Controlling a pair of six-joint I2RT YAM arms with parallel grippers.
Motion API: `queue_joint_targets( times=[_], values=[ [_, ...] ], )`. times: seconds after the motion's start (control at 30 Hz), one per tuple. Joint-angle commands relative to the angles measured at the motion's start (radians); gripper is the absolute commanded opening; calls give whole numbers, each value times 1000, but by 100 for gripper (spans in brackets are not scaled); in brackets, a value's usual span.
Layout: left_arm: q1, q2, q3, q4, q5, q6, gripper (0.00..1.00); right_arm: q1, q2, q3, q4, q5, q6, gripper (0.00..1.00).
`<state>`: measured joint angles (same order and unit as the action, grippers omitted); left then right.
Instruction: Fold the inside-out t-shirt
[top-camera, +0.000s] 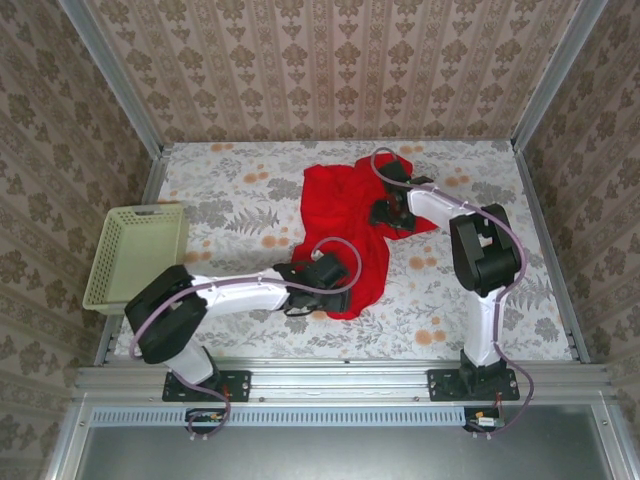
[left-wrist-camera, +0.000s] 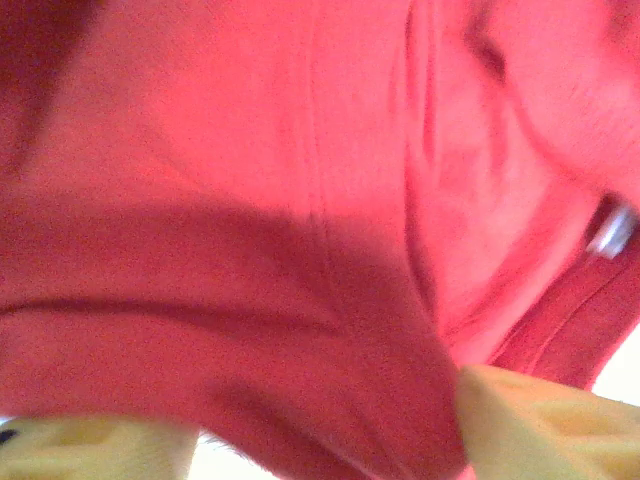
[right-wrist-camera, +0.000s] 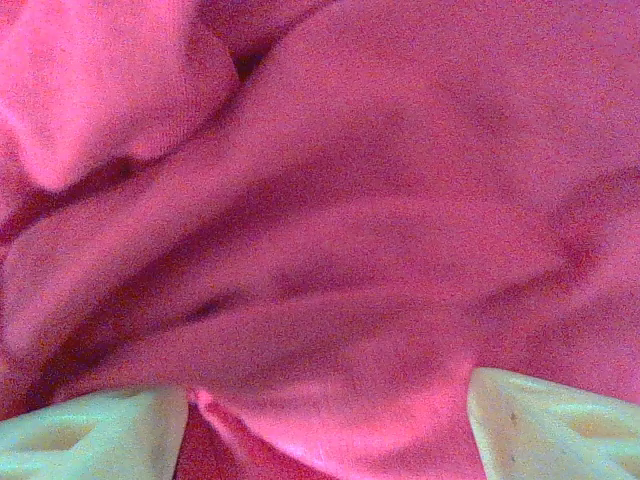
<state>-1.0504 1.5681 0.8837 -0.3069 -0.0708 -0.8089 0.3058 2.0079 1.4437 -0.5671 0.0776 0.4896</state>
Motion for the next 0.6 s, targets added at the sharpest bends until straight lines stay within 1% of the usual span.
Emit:
queue_joint_targets(
  times=[0.0,0.07,0.13,0.17,0.2,0.23,0.3,0.37,0.4,0.5,0.57],
  values=[
    [94,-123,1,6,-48,33,78,6,-193,-112,-57,60,-49,77],
    [182,-152,2,7,-23,86,84,27,-311,-227,-29,51,-42,77],
    [273,-137,40,-12,-5,153,86,80,-411,-322,-20,49,-33,78],
    [322,-113,71,-26,8,187,88,123,-449,-359,-25,52,-19,79],
    [369,-75,110,-29,47,228,90,173,-479,-389,-28,57,-1,79],
    [403,-34,147,-33,68,259,89,216,-500,-413,-25,58,22,79],
    [464,74,232,-48,68,299,90,322,-524,-462,7,39,87,79],
    [503,185,320,-61,80,315,87,410,-517,-485,41,11,142,79],
    [516,241,358,-60,104,320,86,456,-503,-488,69,6,161,79],
    [522,370,456,-56,134,334,83,560,-431,-472,112,-31,186,78],
    [520,435,508,-63,145,338,78,597,-373,-458,138,-56,195,78]
  ],
)
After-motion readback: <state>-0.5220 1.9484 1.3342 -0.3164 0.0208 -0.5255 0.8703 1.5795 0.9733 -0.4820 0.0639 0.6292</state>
